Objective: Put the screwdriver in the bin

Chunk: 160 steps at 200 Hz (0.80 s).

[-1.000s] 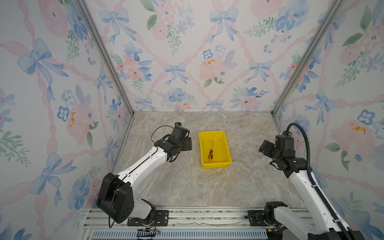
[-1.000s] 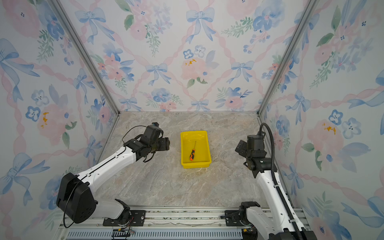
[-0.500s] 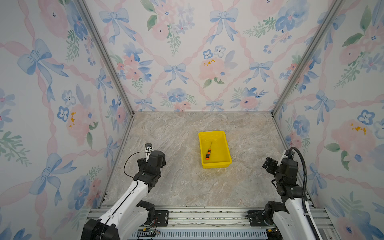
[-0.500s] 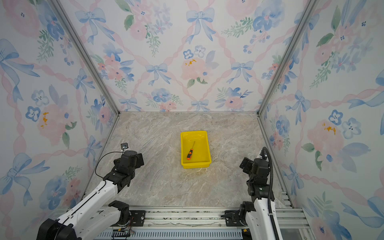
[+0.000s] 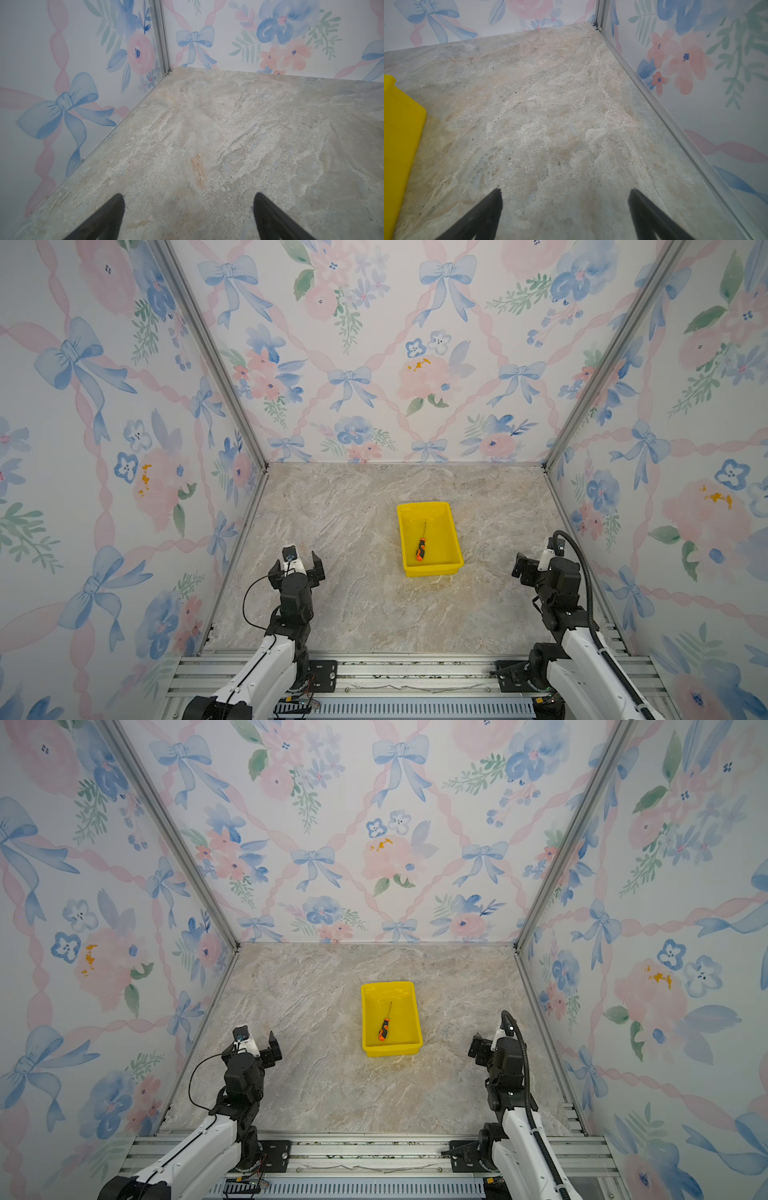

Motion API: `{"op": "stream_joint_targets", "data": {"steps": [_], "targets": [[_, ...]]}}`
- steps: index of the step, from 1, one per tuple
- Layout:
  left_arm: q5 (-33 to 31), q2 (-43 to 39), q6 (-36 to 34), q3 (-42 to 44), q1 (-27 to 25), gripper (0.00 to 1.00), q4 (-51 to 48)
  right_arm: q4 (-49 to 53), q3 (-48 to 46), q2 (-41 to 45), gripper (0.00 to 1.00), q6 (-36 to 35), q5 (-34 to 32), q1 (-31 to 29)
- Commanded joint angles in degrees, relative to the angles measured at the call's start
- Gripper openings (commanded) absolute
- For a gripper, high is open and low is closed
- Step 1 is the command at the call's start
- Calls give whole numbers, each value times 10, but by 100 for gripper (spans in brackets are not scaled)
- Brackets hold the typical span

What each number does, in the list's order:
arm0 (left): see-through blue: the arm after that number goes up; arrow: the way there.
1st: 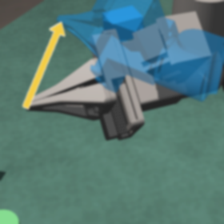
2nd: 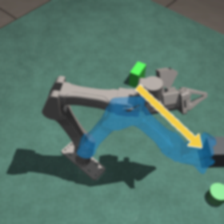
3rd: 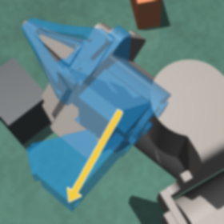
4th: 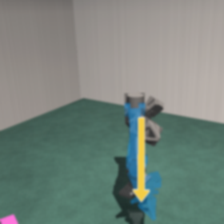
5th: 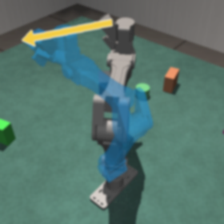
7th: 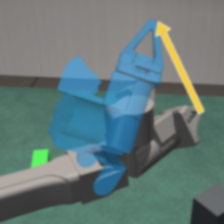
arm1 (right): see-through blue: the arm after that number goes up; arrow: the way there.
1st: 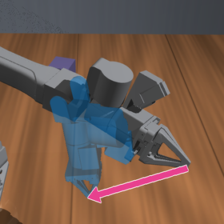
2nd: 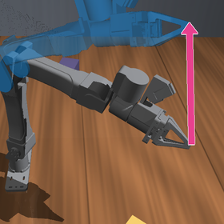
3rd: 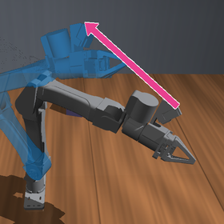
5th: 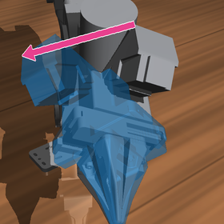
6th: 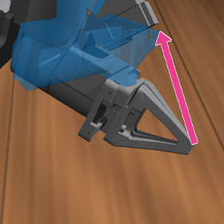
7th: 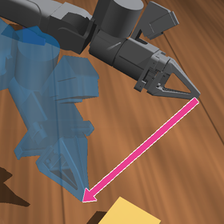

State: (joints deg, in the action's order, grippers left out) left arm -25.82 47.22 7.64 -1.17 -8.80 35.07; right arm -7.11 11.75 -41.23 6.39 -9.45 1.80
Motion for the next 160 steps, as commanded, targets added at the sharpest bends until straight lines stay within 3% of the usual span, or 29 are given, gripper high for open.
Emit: {"op": "stream_joint_targets", "data": {"steps": [1,13,39,64,131,160], "targets": [[43,38,-15,-16,4,97,71,-123,-12,-43,97,3,-38,-9],[47,68,-17,-25,6,97,86,-181,-6,-101,97,1,-34,1],[65,137,-19,-48,20,97,127,-268,25,-214,97,-8,39,15],[66,196,-19,-69,26,97,166,-331,48,-288,97,-5,45,14],[85,294,-32,-114,33,97,224,-426,83,-402,97,1,93,24],[113,328,-55,-138,38,97,224,-418,95,-415,97,-10,124,23]]}}
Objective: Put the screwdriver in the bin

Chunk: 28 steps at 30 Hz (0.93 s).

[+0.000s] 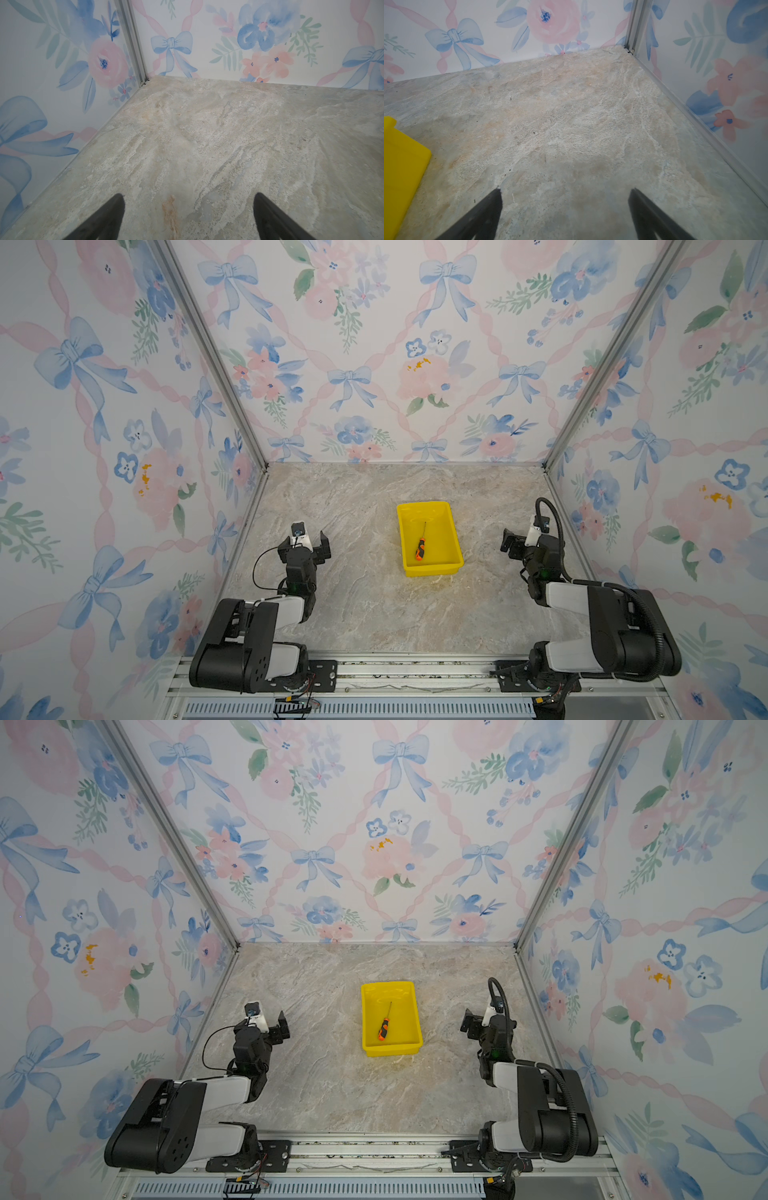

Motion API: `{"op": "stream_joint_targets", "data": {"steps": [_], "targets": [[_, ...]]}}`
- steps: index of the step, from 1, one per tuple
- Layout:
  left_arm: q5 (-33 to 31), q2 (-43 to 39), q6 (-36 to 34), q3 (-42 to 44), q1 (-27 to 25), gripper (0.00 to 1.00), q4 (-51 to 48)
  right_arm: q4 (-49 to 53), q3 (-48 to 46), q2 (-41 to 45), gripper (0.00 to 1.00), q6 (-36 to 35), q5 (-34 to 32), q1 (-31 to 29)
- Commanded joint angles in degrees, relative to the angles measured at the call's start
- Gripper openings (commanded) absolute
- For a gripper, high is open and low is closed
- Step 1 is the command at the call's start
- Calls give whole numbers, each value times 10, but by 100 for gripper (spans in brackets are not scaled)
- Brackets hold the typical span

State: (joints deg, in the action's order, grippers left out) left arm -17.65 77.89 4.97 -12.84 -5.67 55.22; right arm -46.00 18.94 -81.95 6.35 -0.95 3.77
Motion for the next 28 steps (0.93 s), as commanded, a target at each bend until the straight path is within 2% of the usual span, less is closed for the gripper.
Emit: {"op": "stream_joint_targets", "data": {"steps": [1,4,8,10,28], "targets": [[33,23,-29,-22,7,97,23,-29,23,-8,97,-10,41,3],[45,61,-27,-23,17,97,59,-35,29,-27,97,-34,54,-13],[82,108,-28,-19,29,97,104,-64,33,-68,97,-71,-3,-57],[85,106,-26,-17,32,97,107,-61,36,-69,97,-64,-25,-60],[98,112,-34,-14,30,97,122,-58,37,-68,97,-64,-26,-60]]}}
